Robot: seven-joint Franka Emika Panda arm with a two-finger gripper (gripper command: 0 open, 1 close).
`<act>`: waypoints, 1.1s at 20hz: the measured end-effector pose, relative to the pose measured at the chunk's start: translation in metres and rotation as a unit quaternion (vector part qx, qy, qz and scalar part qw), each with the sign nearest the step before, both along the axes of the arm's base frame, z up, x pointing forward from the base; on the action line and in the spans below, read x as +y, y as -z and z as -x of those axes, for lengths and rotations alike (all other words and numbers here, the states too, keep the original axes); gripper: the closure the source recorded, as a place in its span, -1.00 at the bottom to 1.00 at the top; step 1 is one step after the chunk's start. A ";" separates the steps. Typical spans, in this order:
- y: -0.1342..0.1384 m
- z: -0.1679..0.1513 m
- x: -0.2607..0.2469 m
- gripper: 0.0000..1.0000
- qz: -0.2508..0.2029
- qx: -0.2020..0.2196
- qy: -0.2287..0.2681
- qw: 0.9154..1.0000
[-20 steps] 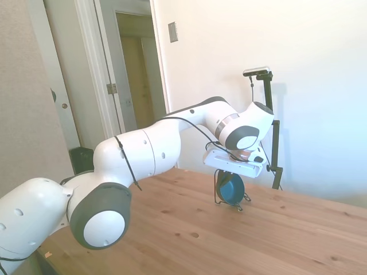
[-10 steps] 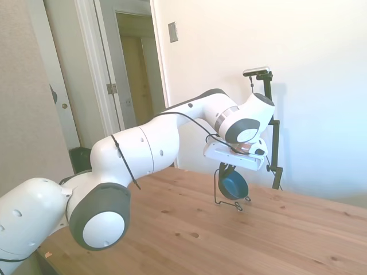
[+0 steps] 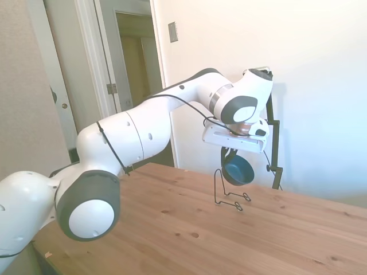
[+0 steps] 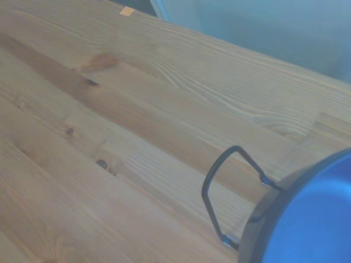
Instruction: Unload the bowl
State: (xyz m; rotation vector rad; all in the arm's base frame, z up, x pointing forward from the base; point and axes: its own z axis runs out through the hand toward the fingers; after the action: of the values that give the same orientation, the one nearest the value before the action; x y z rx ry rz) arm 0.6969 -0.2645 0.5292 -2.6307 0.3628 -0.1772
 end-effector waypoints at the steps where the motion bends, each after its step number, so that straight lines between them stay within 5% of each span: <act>1: -0.004 0.003 -0.001 1.00 0.004 0.003 0.006 1.000; 10: -0.018 0.027 0.019 1.00 0.068 0.026 0.041 0.997; 22: 0.003 0.092 0.068 1.00 0.124 0.068 0.073 0.987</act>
State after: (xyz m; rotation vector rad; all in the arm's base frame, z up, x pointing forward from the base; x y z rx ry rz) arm 0.6051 -0.1962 0.5265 -2.8709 0.6173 -0.0963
